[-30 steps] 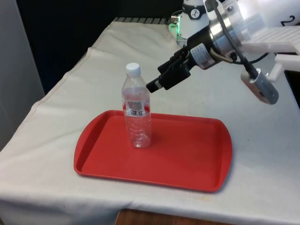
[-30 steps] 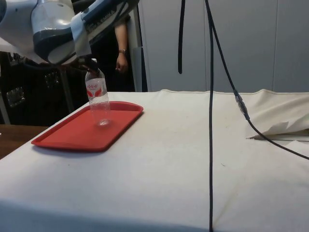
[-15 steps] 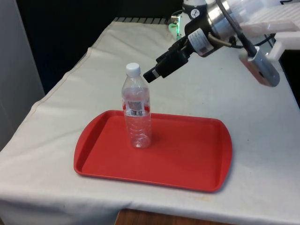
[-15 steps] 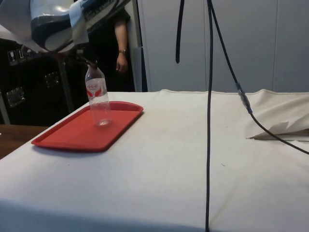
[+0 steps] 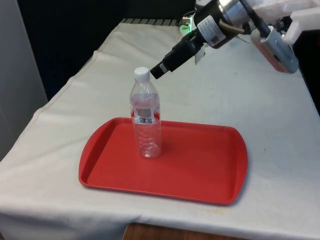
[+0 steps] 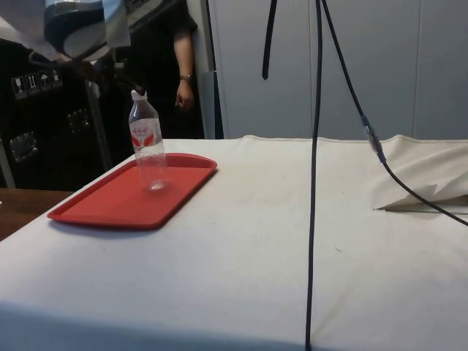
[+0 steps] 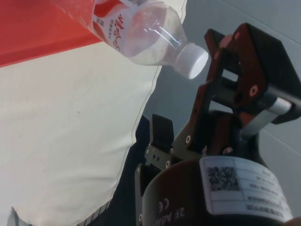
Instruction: Place the bottle upright on the tray.
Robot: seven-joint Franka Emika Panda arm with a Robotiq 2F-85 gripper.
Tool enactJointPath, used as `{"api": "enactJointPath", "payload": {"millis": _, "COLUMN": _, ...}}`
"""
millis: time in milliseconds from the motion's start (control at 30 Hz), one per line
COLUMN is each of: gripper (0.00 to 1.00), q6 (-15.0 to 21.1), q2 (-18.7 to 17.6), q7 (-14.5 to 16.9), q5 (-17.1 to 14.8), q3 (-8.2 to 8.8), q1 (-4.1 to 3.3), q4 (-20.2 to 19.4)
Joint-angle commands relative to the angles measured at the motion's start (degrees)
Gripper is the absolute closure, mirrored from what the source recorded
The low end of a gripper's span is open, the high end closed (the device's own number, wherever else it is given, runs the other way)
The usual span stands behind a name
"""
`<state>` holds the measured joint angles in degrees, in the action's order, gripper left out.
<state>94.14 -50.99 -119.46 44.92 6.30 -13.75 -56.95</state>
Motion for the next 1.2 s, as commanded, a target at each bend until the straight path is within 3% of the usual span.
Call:
{"api": "enactJointPath", "payload": {"millis": 0, "gripper": 0.0, "q6": 0.0, "q2": 0.1, "q7": 0.0, "q5": -0.1, "q3": -0.06, "q1": 0.11, "q4": 0.0}}
{"api": "enactJointPath", "payload": {"millis": 33, "gripper": 0.0, "q6": 0.6, "q2": 0.6, "q7": 0.1, "q5": -0.8, "q3": -0.52, "q1": 0.57, "q4": -0.2}}
{"api": "enactJointPath", "payload": {"millis": 267, "gripper": 0.0, "q6": 1.0, "q2": 1.5, "q7": 0.4, "q5": -2.0, "q3": -0.74, "q1": 1.38, "q4": -0.2}}
{"api": "enactJointPath", "payload": {"millis": 300, "gripper": 0.0, "q6": 0.1, "q2": 1.1, "q7": 0.3, "q5": -1.5, "q3": -0.29, "q1": 0.97, "q4": 0.0}}
{"api": "enactJointPath", "payload": {"millis": 367, "gripper": 0.0, "q6": 1.1, "q2": 1.9, "q7": 0.5, "q5": -2.6, "q3": -0.74, "q1": 1.72, "q4": -0.3}}
{"api": "enactJointPath", "payload": {"millis": 500, "gripper": 0.0, "q6": 1.3, "q2": 2.4, "q7": 0.7, "q5": -3.4, "q3": -0.8, "q1": 2.12, "q4": -0.4}}
{"api": "enactJointPath", "payload": {"millis": 567, "gripper": 0.0, "q6": 1.3, "q2": 2.7, "q7": 0.7, "q5": -3.8, "q3": -0.8, "q1": 2.29, "q4": -0.6}}
{"api": "enactJointPath", "payload": {"millis": 600, "gripper": 0.0, "q6": 0.2, "q2": 2.1, "q7": 0.7, "q5": -3.2, "q3": -0.34, "q1": 1.83, "q4": -0.1}}
{"api": "enactJointPath", "payload": {"millis": 633, "gripper": 0.0, "q6": 1.3, "q2": 2.9, "q7": 0.7, "q5": -4.0, "q3": -0.86, "q1": 2.35, "q4": -0.7}}
{"api": "enactJointPath", "payload": {"millis": 833, "gripper": 0.0, "q6": 1.7, "q2": 4.2, "q7": 1.1, "q5": -5.3, "q3": -0.8, "q1": 3.09, "q4": -1.5}}
{"api": "enactJointPath", "payload": {"millis": 867, "gripper": 0.0, "q6": 0.2, "q2": 3.3, "q7": 1.1, "q5": -4.9, "q3": -0.34, "q1": 2.69, "q4": -0.6}}
{"api": "enactJointPath", "payload": {"millis": 900, "gripper": 0.0, "q6": 1.7, "q2": 4.3, "q7": 1.2, "q5": -5.4, "q3": -0.8, "q1": 3.15, "q4": -1.7}}
{"api": "enactJointPath", "payload": {"millis": 1133, "gripper": 0.0, "q6": 2.0, "q2": 5.2, "q7": 1.5, "q5": -6.1, "q3": -0.8, "q1": 3.84, "q4": -2.6}}
{"api": "enactJointPath", "payload": {"millis": 1167, "gripper": 0.0, "q6": 0.4, "q2": 4.5, "q7": 1.5, "q5": -5.8, "q3": -0.34, "q1": 3.38, "q4": -1.8}}
